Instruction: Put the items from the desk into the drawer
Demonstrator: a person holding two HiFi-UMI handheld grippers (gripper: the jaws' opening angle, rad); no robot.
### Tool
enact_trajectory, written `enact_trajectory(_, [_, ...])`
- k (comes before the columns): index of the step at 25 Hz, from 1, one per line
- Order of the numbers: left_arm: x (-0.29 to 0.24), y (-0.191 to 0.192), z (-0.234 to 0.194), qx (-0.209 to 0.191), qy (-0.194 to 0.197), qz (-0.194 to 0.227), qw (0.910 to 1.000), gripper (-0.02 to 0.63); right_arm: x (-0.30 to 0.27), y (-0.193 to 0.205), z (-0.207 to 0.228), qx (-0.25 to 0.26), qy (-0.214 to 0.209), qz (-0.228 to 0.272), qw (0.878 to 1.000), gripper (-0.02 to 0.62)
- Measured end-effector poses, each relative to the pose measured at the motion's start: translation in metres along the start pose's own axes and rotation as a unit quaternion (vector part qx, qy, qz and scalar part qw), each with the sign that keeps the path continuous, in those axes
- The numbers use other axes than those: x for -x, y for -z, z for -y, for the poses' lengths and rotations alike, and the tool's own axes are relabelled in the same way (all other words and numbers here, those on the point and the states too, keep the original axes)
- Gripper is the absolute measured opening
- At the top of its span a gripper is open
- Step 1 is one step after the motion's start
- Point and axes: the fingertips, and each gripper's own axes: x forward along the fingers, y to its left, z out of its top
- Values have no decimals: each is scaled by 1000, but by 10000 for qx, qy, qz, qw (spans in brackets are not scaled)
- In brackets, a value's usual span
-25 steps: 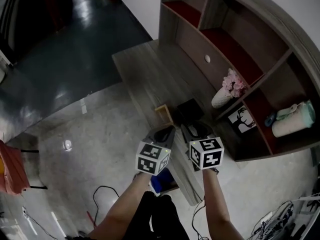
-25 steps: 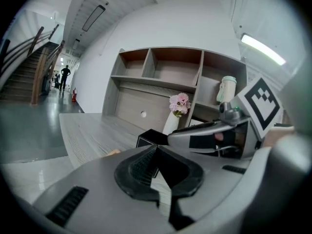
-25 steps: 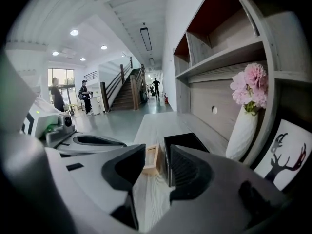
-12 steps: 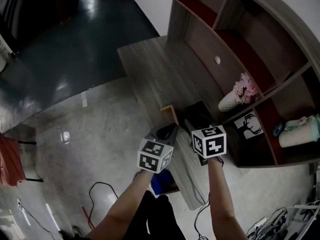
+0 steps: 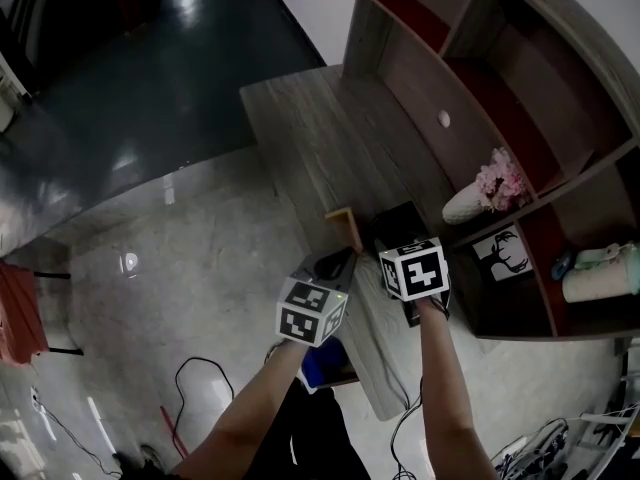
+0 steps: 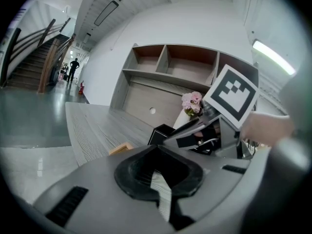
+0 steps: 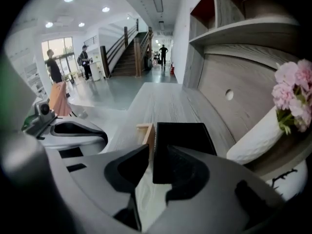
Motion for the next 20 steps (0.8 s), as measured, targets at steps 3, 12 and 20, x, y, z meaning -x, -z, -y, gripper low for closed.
enact_trajectory(3, [0,1,2,50,13,-1,10000,11,-1,5,1,222,-11,-565,9982,71])
enact_trajectory(12, [6,1,2,124,11,38,9999,11,3,8,1,-19,-207,-467,9987,52])
enact_trajectory(20, [20,8,9,90,44,-12,9999,11,14,20,-2,-194,0,-86,9998,38])
